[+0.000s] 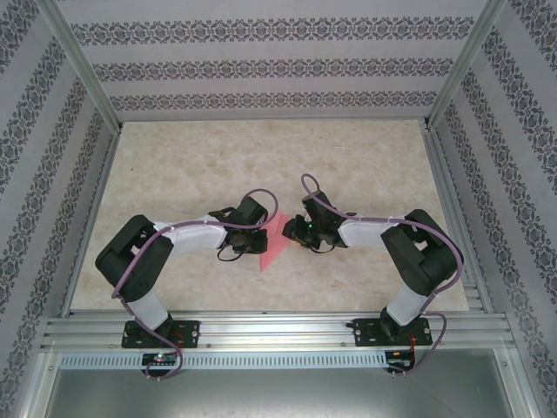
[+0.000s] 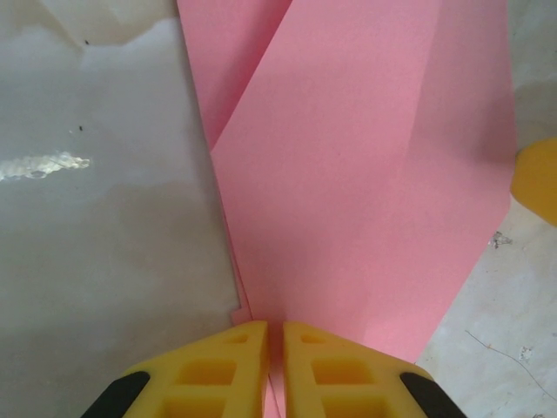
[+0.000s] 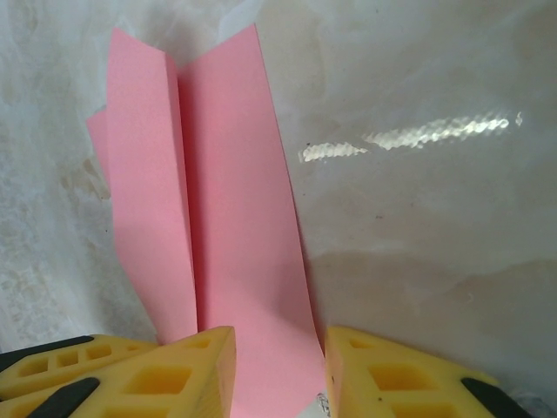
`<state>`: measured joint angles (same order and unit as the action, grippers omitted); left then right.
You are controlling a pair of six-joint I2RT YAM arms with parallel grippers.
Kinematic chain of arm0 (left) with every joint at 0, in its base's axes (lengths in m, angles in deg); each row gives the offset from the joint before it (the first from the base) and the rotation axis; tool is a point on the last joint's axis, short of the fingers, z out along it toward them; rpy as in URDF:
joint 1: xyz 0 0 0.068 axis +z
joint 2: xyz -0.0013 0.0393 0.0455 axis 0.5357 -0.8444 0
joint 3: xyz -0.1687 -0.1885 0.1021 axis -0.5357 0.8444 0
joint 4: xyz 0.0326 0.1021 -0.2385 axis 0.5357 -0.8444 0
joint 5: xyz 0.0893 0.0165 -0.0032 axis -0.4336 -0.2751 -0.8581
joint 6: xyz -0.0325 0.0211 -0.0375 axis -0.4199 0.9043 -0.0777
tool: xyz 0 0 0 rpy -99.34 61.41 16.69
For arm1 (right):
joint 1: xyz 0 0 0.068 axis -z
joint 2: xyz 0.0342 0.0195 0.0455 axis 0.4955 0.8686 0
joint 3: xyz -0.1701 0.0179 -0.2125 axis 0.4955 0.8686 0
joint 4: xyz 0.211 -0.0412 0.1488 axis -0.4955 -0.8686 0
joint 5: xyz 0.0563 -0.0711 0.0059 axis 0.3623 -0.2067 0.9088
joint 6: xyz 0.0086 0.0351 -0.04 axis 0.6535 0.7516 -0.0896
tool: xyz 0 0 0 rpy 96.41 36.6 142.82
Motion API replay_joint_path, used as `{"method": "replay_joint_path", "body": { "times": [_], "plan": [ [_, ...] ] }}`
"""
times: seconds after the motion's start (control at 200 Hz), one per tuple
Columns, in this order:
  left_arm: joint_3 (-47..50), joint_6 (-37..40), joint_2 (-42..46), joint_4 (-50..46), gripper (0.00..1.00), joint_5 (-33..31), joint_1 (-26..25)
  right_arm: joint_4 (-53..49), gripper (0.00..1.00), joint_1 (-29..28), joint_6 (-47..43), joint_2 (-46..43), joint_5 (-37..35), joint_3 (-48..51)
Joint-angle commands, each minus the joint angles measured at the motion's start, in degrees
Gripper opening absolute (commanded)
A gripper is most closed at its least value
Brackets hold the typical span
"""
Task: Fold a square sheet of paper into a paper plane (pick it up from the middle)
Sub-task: Turn over the paper at the center of the table.
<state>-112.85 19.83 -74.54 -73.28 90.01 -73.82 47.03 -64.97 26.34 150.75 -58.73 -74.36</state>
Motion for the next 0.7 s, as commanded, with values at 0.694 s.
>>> {"method": "replay_joint_path", "body": {
  "times": [0.694],
  "plan": [
    [1.6, -0.6, -1.4, 0.7, 0.13, 0.3, -0.6, 8.9, 0.38, -1.6, 1.0, 0.8, 4.4, -0.9]
  ]
}}
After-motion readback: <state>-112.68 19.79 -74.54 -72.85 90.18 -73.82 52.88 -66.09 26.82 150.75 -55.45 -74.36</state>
